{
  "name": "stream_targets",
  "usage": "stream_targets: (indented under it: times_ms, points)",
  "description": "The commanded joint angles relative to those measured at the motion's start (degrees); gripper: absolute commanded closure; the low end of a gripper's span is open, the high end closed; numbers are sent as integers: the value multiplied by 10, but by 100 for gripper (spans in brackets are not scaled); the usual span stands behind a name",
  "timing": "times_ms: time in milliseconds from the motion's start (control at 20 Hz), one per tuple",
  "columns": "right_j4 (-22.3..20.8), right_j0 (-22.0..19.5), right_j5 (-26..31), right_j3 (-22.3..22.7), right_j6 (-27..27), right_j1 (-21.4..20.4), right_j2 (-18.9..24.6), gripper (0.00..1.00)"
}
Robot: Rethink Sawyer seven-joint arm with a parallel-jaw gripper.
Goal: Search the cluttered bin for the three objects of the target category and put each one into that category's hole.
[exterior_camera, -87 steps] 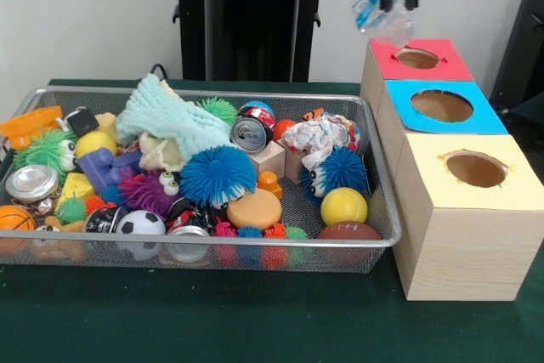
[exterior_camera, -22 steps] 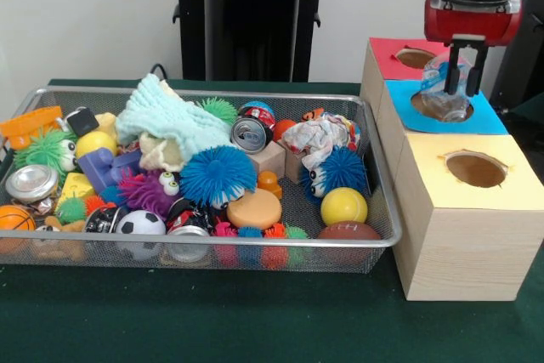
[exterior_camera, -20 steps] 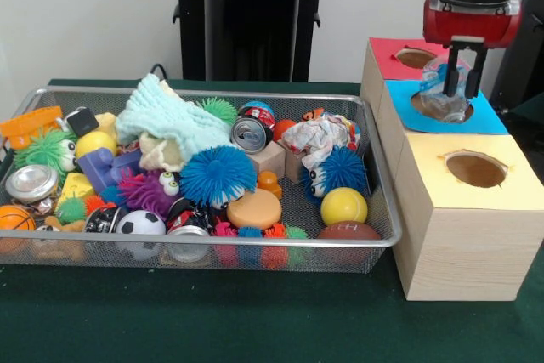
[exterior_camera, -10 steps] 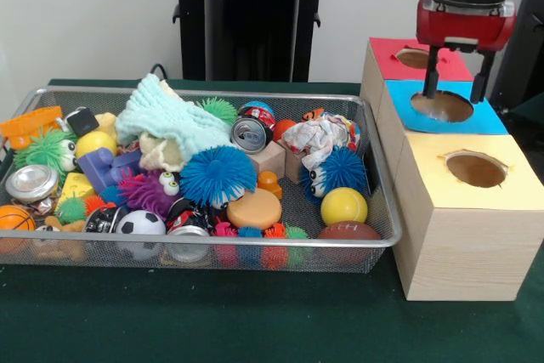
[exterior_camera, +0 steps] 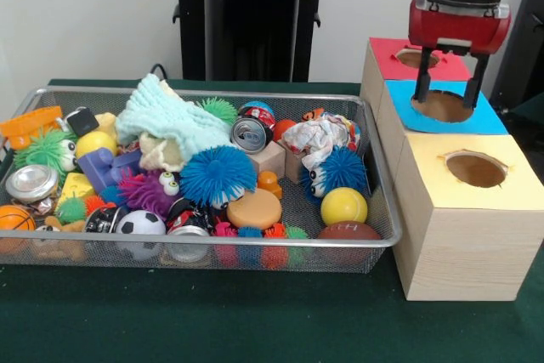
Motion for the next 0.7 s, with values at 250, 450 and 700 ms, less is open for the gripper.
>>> stream_targets:
  times_ms: [250,450,700]
  points:
    - [-12,-98,100,8,16,-54,27,0]
    - [-45,-158,121,8,-59,-74,41,0]
    - [-77,-249,113,22,-135,-83,95,0]
